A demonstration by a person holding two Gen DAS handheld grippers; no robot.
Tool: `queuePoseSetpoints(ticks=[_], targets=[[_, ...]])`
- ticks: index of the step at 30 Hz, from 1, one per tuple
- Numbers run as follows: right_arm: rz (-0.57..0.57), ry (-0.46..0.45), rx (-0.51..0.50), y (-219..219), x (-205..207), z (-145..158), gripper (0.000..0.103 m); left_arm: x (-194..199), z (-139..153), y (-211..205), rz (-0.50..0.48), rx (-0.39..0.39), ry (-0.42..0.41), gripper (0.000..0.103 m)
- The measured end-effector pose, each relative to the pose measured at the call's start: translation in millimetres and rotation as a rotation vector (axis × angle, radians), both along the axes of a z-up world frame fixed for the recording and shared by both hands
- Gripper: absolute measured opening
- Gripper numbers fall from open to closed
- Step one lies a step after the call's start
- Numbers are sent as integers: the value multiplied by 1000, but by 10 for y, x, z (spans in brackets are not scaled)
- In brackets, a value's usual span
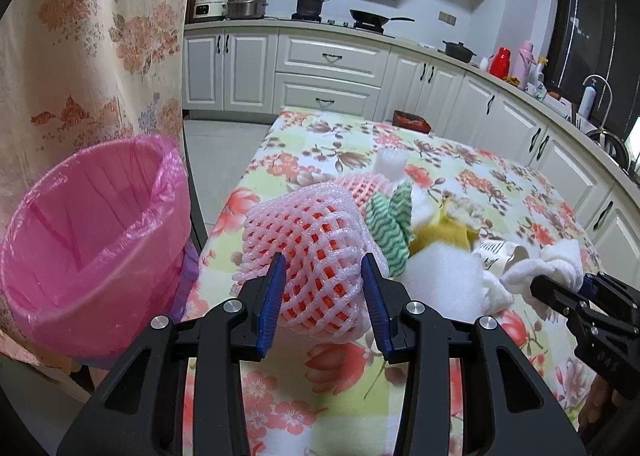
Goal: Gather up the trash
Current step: 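Grasp the pink foam fruit net with the left tool while the right tool grasps the white tissue, then lift the pink foam net with the left tool toward the wastebasket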
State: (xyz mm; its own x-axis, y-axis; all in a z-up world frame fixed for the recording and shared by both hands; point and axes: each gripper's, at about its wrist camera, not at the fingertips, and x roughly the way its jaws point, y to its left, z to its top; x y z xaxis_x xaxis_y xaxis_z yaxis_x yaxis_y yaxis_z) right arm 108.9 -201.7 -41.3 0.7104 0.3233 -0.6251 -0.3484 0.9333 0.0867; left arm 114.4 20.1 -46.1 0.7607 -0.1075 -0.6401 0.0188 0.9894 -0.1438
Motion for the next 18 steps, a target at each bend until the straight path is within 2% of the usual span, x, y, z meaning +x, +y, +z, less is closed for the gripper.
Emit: queuePoseSetpoints(ticks=[18], targets=[[13,-45,8,110,118,247,30,-82,312,91,19,0,-75,39]])
